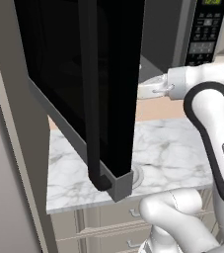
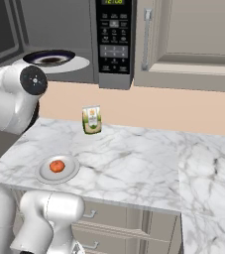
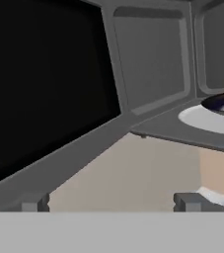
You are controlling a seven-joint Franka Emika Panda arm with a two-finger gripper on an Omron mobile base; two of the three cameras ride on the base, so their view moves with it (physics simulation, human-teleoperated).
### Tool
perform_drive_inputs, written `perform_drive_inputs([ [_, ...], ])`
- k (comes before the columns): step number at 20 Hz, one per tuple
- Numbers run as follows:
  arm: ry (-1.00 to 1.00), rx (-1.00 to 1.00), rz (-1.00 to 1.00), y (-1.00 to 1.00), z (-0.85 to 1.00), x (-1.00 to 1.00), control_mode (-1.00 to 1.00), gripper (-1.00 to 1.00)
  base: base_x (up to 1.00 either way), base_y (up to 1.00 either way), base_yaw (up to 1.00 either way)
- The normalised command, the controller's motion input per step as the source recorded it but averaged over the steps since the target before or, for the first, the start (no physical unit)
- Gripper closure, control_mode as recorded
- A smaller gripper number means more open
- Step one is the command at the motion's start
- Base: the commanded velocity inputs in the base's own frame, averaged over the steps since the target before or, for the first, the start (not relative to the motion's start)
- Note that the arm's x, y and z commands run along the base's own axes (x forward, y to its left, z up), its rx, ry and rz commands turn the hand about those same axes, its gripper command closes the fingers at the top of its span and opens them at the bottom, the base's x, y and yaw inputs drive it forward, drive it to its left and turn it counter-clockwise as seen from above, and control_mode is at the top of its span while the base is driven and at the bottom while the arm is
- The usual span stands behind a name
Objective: Pick the squash from the counter and place it in the microwave. Then turn on the microwave.
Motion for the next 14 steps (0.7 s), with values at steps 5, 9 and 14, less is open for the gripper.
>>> perform_drive_inputs([
  [5, 0.15, -0.06, -0.15, -0.01, 0.00, 0.03, -1.00, -1.00, 0.00, 0.00, 0.00],
  [9, 0.14, -0.05, -0.15, -0.09, -0.05, 0.14, -1.00, -1.00, 0.00, 0.00, 0.00],
  [14, 0.10, -0.04, -0.13, -0.18, -0.12, 0.15, -1.00, -1.00, 0.00, 0.00, 0.00],
])
